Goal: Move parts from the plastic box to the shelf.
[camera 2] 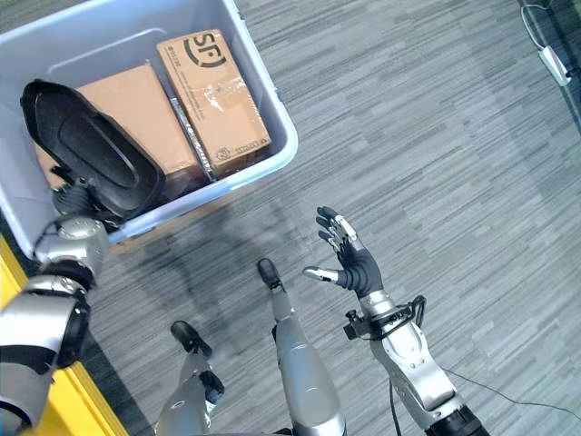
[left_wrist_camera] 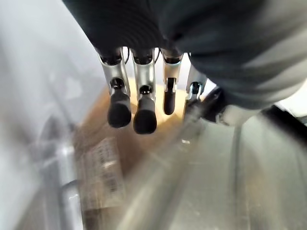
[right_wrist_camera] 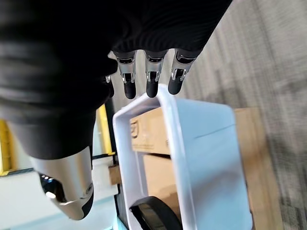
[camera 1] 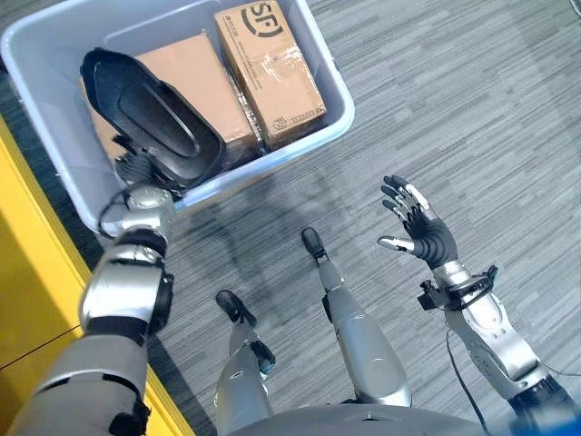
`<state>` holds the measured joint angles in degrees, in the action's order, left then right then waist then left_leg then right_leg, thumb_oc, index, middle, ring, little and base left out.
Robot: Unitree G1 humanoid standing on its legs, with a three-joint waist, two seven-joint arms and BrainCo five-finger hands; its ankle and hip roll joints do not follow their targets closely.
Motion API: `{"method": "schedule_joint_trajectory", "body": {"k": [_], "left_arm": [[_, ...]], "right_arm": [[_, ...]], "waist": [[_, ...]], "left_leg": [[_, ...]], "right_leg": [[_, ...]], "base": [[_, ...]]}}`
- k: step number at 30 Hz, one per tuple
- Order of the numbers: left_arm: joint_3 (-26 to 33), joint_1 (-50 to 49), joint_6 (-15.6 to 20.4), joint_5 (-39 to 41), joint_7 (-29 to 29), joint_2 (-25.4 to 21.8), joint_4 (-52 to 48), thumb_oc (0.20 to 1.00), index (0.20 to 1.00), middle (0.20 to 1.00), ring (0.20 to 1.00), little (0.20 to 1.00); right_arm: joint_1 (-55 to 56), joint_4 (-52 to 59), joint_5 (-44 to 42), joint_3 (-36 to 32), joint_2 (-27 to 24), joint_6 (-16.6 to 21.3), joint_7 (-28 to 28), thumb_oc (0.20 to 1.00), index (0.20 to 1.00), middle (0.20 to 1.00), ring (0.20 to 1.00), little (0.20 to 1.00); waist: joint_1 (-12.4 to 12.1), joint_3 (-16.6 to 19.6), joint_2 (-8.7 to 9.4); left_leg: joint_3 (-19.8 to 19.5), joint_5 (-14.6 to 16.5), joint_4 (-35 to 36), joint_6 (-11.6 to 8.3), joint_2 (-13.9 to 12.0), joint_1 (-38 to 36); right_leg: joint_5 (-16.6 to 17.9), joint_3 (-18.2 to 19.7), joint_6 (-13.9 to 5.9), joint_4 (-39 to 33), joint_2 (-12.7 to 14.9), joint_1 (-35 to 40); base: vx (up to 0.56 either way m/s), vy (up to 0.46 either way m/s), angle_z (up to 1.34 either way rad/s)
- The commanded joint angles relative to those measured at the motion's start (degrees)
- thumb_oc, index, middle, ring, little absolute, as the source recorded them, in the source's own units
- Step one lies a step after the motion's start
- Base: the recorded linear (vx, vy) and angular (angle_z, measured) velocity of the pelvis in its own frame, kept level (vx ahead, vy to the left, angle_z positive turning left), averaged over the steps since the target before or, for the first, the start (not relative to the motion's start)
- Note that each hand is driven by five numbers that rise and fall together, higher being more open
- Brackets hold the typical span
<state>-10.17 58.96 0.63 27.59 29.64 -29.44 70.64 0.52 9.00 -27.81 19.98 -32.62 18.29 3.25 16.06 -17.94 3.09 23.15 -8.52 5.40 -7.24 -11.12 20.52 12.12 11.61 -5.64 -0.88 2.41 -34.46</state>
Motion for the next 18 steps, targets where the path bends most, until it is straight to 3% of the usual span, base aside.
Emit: {"method": "schedule_joint_trajectory", "body": {"k": [1,4,11,18], "left_arm": [[2.04,4.20,9.93,-1.28,3.22,-0.18,-7.85,0.200,0.200,0.200,0.200,0.200],[-0.12,3.95,12.59,-2.43,4.60,1.07,-17.09,0.200,0.200,0.200,0.200,0.200],[-0.78,3.13,14.35,-5.94,6.26,-2.89,-28.02,0.200,0.200,0.200,0.200,0.200],[0.41,-5.10,15.38,-10.21,4.90,-5.70,-40.81,0.200,0.200,0.200,0.200,0.200]], "right_arm": [[3.03,5.45,3.00,-3.44,-4.17,2.97,1.22,1.000,1.000,1.000,1.000,1.000],[2.48,4.47,4.31,-4.76,-4.43,2.41,2.15,1.000,1.000,1.000,1.000,1.000],[2.01,3.80,4.80,-5.02,-4.80,2.00,1.64,1.000,1.000,1.000,1.000,1.000],[2.28,3.22,5.56,-6.40,-4.60,1.06,0.96,1.000,1.000,1.000,1.000,1.000]], "waist": [[-0.31,-3.70,-3.04],[-1.61,-4.71,-3.46],[-2.84,-4.03,-3.91],[-3.98,-3.21,-4.46]], "left_leg": [[-6.10,4.60,-1.78,-2.59,-2.51,-10.43],[-8.07,4.72,-2.34,-2.07,-1.82,-10.37],[-9.24,5.02,-2.84,-1.76,-1.37,-11.00],[-10.13,5.11,-3.06,-1.47,-1.22,-12.04]], "right_leg": [[-5.88,-4.37,-5.06,7.43,4.29,2.65],[-5.86,-5.52,-5.00,7.05,5.43,4.76],[-6.02,-6.29,-4.96,6.80,6.07,6.96],[-6.34,-6.85,-4.80,6.92,6.53,8.97]], "base": [[-0.13,-0.071,0.39],[-0.05,-0.012,0.37],[-0.02,0.016,0.14],[-0.01,0.013,0.04]]}}
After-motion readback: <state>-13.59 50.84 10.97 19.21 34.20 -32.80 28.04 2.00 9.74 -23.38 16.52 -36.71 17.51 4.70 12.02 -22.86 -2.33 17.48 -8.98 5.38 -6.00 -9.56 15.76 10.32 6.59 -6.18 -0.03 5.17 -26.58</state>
